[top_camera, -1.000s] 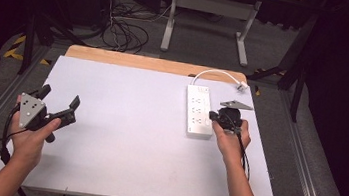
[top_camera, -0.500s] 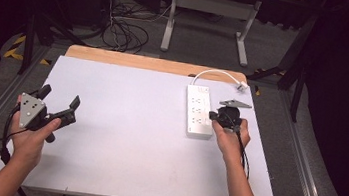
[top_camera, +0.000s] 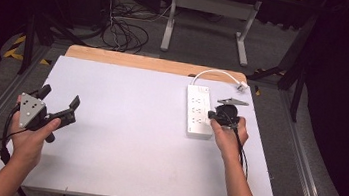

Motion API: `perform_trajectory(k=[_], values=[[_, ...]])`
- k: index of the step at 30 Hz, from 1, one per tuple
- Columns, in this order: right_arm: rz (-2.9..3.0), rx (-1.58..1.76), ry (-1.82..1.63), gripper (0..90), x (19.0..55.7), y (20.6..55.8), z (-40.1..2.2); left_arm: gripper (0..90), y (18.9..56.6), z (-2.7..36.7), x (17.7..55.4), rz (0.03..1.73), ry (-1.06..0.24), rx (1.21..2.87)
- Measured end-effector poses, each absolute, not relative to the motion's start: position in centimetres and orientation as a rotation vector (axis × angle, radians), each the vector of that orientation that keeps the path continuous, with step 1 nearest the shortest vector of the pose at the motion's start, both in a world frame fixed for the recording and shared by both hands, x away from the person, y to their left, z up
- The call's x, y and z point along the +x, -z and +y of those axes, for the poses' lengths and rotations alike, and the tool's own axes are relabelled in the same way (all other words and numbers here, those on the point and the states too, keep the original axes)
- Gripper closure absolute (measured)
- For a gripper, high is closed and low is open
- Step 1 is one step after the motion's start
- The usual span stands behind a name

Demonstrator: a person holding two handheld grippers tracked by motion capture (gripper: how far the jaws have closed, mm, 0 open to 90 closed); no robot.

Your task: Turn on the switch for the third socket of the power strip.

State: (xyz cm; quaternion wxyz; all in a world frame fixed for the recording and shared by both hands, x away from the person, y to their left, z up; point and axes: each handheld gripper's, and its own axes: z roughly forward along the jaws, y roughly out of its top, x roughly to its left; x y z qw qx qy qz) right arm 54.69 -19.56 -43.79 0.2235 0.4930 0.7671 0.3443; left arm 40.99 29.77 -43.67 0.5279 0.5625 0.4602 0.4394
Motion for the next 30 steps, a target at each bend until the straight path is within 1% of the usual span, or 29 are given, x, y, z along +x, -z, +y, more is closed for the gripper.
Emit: perform_trajectory(k=[30], values=[[2.137,1.382,-0.882,90.0,55.60,44.68,-19.36,7.7,43.66,29.79,40.98,1.097,-1.052,1.345]])
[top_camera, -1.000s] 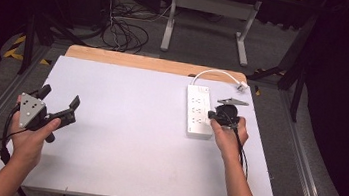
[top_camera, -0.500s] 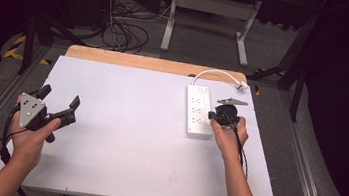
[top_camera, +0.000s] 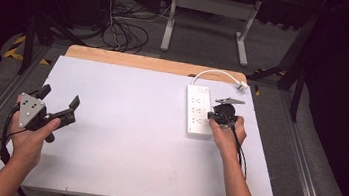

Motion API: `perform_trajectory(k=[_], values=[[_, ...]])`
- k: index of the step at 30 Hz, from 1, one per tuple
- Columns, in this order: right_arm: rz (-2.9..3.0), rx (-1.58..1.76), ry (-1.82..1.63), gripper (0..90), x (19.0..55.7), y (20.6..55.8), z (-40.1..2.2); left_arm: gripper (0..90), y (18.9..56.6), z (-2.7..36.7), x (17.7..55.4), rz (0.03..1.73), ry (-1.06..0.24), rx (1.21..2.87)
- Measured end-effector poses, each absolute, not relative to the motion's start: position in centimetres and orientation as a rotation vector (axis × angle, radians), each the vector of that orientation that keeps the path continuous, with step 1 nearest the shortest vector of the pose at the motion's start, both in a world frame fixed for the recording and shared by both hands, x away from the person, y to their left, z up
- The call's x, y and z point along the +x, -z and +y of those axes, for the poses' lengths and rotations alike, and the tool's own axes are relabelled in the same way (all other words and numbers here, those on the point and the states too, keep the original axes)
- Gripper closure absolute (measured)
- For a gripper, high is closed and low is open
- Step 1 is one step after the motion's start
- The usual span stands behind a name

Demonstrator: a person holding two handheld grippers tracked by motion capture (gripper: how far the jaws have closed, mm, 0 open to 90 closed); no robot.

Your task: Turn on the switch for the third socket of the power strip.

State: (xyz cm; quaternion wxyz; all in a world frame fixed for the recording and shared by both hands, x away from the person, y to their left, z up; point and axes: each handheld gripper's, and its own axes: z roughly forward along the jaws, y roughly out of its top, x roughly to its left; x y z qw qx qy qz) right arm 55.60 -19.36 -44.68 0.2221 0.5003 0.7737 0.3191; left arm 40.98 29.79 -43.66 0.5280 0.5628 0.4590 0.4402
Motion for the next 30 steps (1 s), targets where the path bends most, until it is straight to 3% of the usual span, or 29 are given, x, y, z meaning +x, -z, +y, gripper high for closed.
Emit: perform_trajectory(k=[30], values=[[2.162,1.373,-0.833,90.0,56.05,45.40,-18.88,7.7,43.65,29.77,40.96,1.095,-1.050,1.346]])
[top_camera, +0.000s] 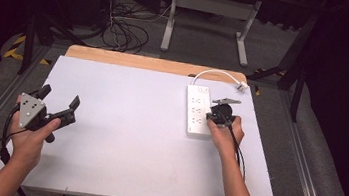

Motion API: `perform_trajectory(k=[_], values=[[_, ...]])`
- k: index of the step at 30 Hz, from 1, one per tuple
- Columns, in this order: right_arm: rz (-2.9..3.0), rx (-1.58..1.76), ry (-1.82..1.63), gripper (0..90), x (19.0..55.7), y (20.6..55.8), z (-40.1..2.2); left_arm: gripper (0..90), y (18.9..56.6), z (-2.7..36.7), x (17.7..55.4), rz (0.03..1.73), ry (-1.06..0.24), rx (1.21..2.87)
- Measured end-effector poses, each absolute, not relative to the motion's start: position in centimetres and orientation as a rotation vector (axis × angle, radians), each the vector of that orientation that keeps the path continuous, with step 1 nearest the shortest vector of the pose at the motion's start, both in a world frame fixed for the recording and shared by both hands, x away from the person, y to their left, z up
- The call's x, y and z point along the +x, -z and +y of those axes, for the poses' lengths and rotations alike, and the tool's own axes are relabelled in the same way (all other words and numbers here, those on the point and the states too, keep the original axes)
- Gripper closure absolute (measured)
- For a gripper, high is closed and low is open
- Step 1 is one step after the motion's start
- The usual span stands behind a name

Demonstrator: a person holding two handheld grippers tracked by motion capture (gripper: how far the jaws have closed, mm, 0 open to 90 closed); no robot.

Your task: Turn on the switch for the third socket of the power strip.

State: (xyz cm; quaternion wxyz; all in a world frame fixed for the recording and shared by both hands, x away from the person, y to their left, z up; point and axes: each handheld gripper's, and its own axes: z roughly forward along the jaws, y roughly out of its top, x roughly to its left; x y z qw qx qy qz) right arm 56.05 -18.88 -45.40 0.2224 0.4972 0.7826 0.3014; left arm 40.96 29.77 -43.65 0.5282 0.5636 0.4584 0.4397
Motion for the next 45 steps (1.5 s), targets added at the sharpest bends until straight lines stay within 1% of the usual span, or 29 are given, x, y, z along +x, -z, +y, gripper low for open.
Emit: perform_trajectory(k=[4,45], values=[[2.152,1.365,-0.846,90.0,56.02,45.82,-18.74,7.7,43.62,29.77,40.96,1.095,-1.050,1.345],[2.116,1.316,-0.828,90.0,55.75,46.13,-18.27,7.9,43.51,29.90,40.56,1.098,-1.049,1.332]])
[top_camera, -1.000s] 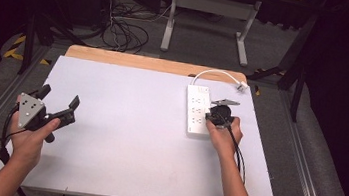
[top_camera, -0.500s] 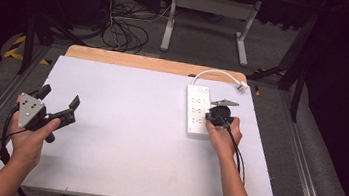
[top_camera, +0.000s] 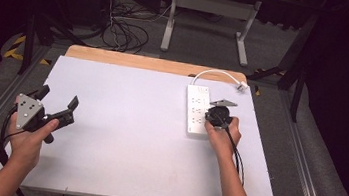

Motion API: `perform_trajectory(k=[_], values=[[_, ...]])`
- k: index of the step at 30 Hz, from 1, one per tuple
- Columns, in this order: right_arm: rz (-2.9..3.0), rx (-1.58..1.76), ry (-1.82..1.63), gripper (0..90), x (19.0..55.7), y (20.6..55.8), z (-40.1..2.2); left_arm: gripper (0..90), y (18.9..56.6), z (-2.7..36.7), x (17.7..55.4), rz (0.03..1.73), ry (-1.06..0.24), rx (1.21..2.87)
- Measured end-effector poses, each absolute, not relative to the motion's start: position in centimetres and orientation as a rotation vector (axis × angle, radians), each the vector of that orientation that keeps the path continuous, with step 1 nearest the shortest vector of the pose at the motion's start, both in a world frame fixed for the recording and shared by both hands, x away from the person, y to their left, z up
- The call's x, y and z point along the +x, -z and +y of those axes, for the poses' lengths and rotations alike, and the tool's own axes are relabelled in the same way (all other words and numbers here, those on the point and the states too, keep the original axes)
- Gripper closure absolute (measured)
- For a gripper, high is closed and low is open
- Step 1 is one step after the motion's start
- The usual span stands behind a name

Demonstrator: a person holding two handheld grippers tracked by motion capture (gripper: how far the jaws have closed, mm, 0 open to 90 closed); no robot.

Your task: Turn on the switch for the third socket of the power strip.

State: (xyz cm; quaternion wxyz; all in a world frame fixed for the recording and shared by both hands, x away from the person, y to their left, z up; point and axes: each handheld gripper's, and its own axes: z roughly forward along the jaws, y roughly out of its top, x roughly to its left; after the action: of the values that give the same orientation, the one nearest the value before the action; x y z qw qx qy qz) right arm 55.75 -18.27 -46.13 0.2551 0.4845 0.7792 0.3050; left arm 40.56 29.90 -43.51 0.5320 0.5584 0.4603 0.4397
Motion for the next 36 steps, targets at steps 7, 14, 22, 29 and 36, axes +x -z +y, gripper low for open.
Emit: perform_trajectory(k=[7,14,22,29,36], values=[[2.111,1.320,-0.826,90.0,55.8,46.0,-18.4,7.9,43.5,30.0,40.6,1.098,-1.050,1.332],[2.051,1.289,-0.923,90.0,55.1,44.9,-18.9,7.9,43.5,29.9,40.6,1.095,-1.050,1.336],[1.993,1.208,-1.057,90.0,53.6,43.5,-19.3,7.9,43.6,29.9,40.7,1.096,-1.049,1.337],[1.908,1.132,-1.209,88.6,51.7,42.4,-20.2,7.9,43.6,29.9,40.7,1.097,-1.048,1.339],[1.864,1.089,-1.275,86.9,50.5,41.9,-20.6,7.9,43.6,29.8,40.8,1.095,-1.050,1.342]])
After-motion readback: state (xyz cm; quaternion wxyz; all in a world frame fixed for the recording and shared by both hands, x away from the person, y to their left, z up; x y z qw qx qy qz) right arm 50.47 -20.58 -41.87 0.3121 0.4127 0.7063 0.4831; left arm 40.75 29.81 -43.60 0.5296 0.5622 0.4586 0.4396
